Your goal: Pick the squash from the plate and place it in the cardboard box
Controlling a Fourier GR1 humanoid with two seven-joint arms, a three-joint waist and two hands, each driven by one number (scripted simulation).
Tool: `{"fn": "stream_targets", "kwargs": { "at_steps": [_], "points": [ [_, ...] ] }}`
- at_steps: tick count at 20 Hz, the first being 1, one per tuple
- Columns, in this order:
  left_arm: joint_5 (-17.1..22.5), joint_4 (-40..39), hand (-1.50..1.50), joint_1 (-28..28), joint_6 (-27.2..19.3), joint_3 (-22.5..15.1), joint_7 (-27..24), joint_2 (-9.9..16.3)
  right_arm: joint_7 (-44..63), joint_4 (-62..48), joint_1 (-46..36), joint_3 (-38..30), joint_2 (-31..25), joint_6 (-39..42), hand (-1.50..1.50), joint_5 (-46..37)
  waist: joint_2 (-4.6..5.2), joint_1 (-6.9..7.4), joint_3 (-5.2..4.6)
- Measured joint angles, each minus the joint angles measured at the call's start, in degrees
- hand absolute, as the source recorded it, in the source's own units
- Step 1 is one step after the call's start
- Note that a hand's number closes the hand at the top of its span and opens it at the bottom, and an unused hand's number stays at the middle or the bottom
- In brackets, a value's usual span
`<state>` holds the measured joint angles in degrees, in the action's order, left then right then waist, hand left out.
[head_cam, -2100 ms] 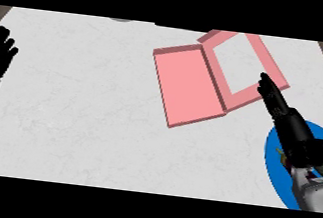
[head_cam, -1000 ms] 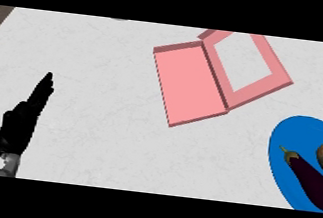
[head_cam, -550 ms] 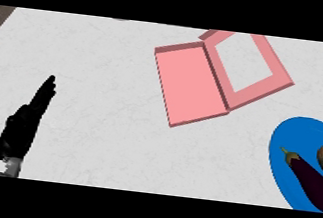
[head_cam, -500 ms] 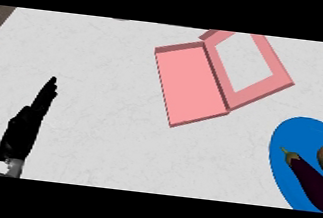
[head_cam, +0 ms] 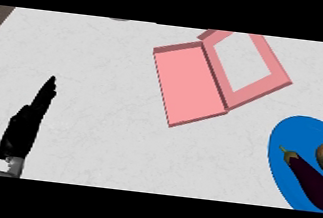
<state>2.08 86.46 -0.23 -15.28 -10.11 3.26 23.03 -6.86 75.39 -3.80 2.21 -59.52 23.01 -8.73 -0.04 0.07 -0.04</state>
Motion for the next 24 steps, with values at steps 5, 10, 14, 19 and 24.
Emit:
{"fn": "stream_targets", "kwargs": {
  "at_steps": [5, 10, 14, 19, 24],
  "points": [
    [-1.1, 0.3, 0.00, 0.0, 1.1, 1.7, 0.6, -0.8, 2.6, 0.7, 0.8, -1.1, 3.4, -0.3, -1.50, -4.3, 0.00, -0.08, 0.01],
    [-2.8, 0.4, 0.00, 0.8, 2.2, 2.9, 0.2, -2.2, 4.2, 2.3, 2.7, -2.8, 5.7, 0.8, -1.50, -8.4, -0.01, -0.13, 0.03],
    [-4.5, 1.6, 0.00, 0.2, 2.9, 3.4, 1.8, -3.7, 2.8, -0.4, 1.1, -4.3, 7.6, 2.4, -1.50, -11.9, 0.01, -0.03, 0.05],
    [-4.8, 1.3, 0.00, 0.1, 5.2, 5.6, 1.9, -4.4, 1.5, -1.1, 1.4, -5.8, 11.0, 2.2, -1.50, -15.8, 0.01, -0.05, 0.04],
    [-6.4, 1.3, 0.00, -0.1, 6.3, 6.9, 1.9, -5.6, -0.3, -3.9, -0.2, -7.2, 13.6, 2.3, -1.50, -19.5, 0.03, 0.00, 0.06]
  ]
}}
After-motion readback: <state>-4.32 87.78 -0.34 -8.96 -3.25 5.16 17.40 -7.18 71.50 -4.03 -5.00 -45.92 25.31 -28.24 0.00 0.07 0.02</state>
